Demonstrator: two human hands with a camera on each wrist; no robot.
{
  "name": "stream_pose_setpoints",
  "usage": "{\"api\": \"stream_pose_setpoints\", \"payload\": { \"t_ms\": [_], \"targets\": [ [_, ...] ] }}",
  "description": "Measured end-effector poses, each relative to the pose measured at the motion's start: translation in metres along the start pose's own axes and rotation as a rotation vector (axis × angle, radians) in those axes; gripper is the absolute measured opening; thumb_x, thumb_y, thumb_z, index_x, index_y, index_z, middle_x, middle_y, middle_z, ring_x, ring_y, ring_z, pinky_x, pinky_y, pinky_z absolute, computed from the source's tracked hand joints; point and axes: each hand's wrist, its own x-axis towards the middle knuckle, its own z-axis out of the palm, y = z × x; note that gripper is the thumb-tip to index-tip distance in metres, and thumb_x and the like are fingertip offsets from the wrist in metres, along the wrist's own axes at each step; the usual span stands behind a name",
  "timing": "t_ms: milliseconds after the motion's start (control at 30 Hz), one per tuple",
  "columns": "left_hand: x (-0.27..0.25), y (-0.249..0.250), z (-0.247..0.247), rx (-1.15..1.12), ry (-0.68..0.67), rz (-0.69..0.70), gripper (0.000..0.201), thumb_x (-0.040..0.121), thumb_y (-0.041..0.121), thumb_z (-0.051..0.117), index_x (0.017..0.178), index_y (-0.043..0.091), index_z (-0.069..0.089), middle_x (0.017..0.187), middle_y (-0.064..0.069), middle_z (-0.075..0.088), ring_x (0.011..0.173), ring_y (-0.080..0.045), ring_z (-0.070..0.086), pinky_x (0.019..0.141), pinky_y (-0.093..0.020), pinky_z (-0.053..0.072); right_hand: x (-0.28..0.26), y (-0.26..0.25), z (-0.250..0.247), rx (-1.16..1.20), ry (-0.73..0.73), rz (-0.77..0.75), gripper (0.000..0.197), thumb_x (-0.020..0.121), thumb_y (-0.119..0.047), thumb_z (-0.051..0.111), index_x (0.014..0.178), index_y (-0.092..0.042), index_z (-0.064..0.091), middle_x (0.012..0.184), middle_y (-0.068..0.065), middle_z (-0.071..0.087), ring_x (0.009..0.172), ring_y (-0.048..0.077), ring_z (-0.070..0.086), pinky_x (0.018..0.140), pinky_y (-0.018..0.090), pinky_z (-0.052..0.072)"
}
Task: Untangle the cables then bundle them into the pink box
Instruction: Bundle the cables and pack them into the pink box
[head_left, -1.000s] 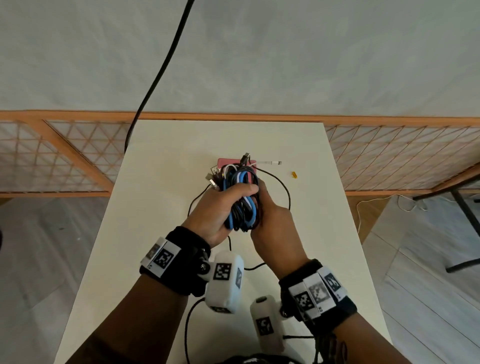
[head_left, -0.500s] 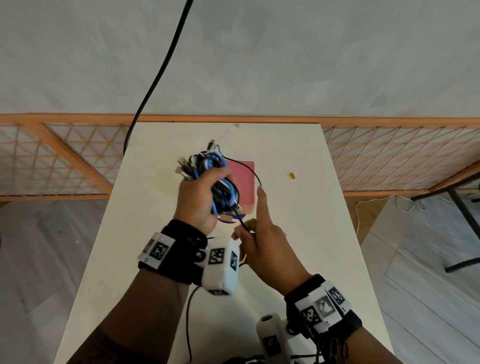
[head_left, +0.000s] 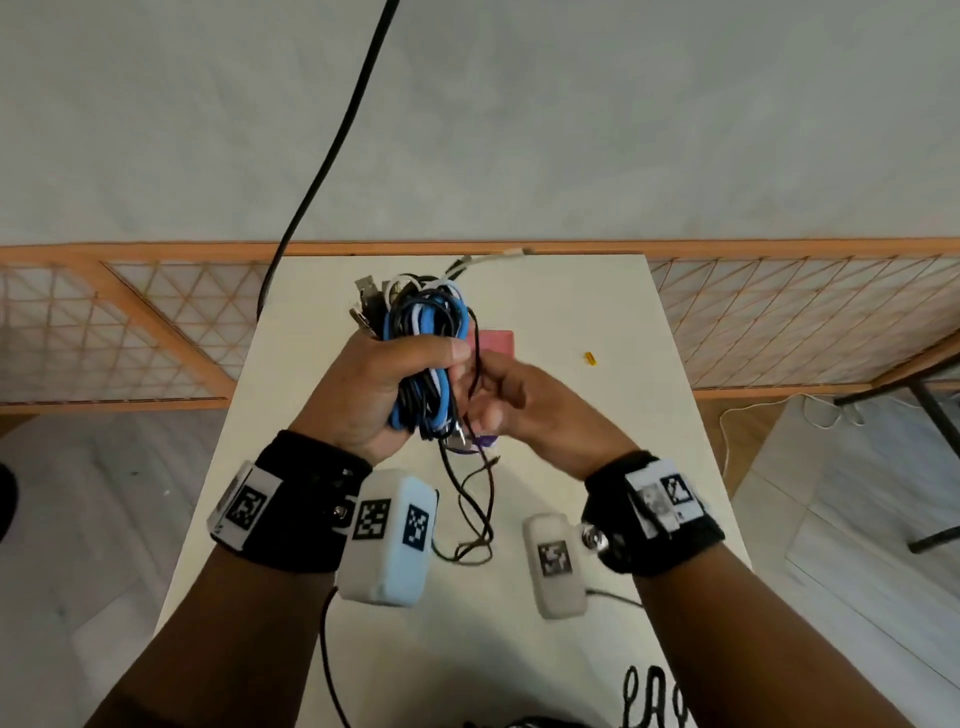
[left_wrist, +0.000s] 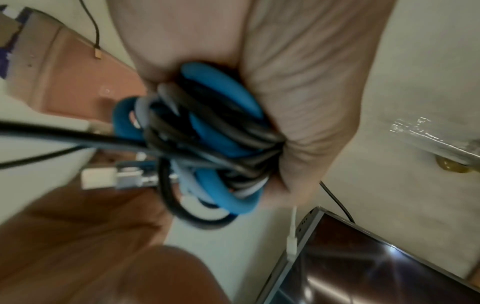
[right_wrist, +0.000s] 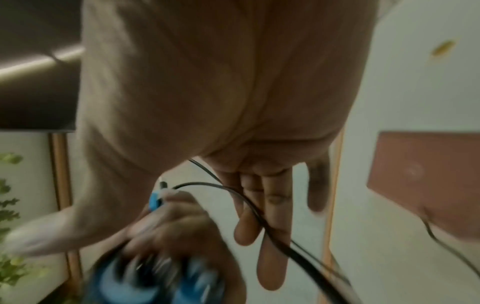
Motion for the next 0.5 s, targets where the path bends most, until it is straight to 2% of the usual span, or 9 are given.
{"api": "stream_pose_setpoints", "payload": {
  "t_ms": [67, 100, 133, 200, 267, 333, 400, 433, 500],
  "targets": [
    [0.006, -0.004, -0.006, -0.003, 0.083, 0.047, 0.005, 0.085, 0.008, 0.066, 0.081, 0.005, 0.066, 0.065, -0.01, 0.057, 0.055, -0.023, 0.056, 0.057, -0.031, 0.049, -0.005, 0.01, 0.02, 0.023, 0.016, 0.029, 0.067, 0.087, -0.039, 0.078, 0.137, -0.006, 0.049, 0.11, 0.015, 0.066, 0.086, 0.031, 0.07, 0.089, 0.052, 0.059],
    [0.009, -0.008, -0.007, -0.012, 0.114, 0.063, 0.005, 0.085, 0.008, 0.067, 0.085, 0.004, 0.066, 0.067, -0.011, 0.057, 0.057, -0.025, 0.056, 0.06, -0.033, 0.049, -0.009, 0.012, 0.028, -0.001, 0.048, 0.043, 0.049, 0.096, -0.027, 0.07, 0.135, -0.006, 0.049, 0.106, 0.015, 0.067, 0.078, 0.033, 0.071, 0.081, 0.05, 0.062],
    [0.011, -0.013, -0.007, -0.018, 0.149, 0.074, 0.008, 0.084, 0.009, 0.068, 0.087, 0.002, 0.067, 0.069, -0.012, 0.058, 0.058, -0.026, 0.057, 0.061, -0.034, 0.049, -0.011, 0.014, 0.032, -0.053, 0.087, 0.059, 0.032, 0.102, -0.019, 0.061, 0.128, -0.005, 0.05, 0.097, 0.011, 0.067, 0.069, 0.028, 0.071, 0.07, 0.044, 0.063],
    [0.015, -0.024, -0.008, -0.013, 0.213, 0.079, 0.012, 0.081, 0.01, 0.071, 0.084, -0.001, 0.067, 0.07, -0.015, 0.06, 0.059, -0.027, 0.059, 0.06, -0.033, 0.051, -0.016, 0.012, 0.035, -0.146, 0.144, 0.085, 0.009, 0.107, -0.015, 0.051, 0.111, -0.006, 0.053, 0.081, 0.002, 0.064, 0.051, 0.015, 0.062, 0.052, 0.029, 0.053],
    [0.016, -0.031, -0.007, 0.015, 0.265, 0.077, 0.018, 0.078, 0.012, 0.074, 0.085, -0.003, 0.067, 0.074, -0.018, 0.06, 0.06, -0.026, 0.059, 0.057, -0.031, 0.052, -0.019, 0.01, 0.033, -0.303, 0.211, 0.068, 0.019, 0.108, -0.016, 0.049, 0.09, -0.018, 0.053, 0.071, -0.005, 0.057, 0.049, 0.004, 0.05, 0.052, 0.019, 0.042],
    [0.018, -0.037, -0.007, -0.013, 0.273, 0.014, 0.017, 0.078, 0.012, 0.076, 0.087, 0.0, 0.069, 0.076, -0.016, 0.06, 0.062, -0.024, 0.06, 0.055, -0.03, 0.051, -0.02, 0.013, 0.029, -0.544, 0.258, -0.001, 0.03, 0.107, -0.014, 0.048, 0.08, -0.028, 0.048, 0.068, -0.007, 0.054, 0.055, 0.006, 0.049, 0.055, 0.018, 0.038],
    [0.019, -0.04, -0.004, -0.064, 0.23, -0.105, 0.009, 0.081, 0.01, 0.076, 0.087, 0.003, 0.073, 0.079, -0.013, 0.062, 0.066, -0.024, 0.061, 0.055, -0.029, 0.052, -0.02, 0.016, 0.028, -0.736, 0.235, -0.039, 0.023, 0.103, -0.008, 0.049, 0.085, -0.024, 0.049, 0.072, -0.002, 0.056, 0.058, 0.012, 0.047, 0.056, 0.025, 0.036],
    [0.02, -0.04, -0.003, -0.067, 0.205, -0.155, 0.013, 0.08, 0.01, 0.076, 0.09, 0.002, 0.075, 0.084, -0.015, 0.063, 0.072, -0.026, 0.064, 0.059, -0.031, 0.054, -0.02, 0.015, 0.029, -0.818, 0.207, -0.02, 0.017, 0.101, -0.006, 0.049, 0.091, -0.019, 0.053, 0.076, 0.002, 0.058, 0.06, 0.016, 0.046, 0.056, 0.027, 0.033],
    [0.02, -0.043, -0.003, -0.043, 0.168, -0.195, 0.034, 0.075, 0.011, 0.074, 0.106, -0.004, 0.076, 0.103, -0.018, 0.071, 0.096, -0.031, 0.072, 0.079, -0.038, 0.057, -0.022, 0.015, 0.029, -0.937, 0.175, 0.031, 0.013, 0.1, -0.006, 0.048, 0.103, -0.011, 0.059, 0.083, 0.006, 0.063, 0.067, 0.022, 0.05, 0.056, 0.027, 0.028]
  ]
}}
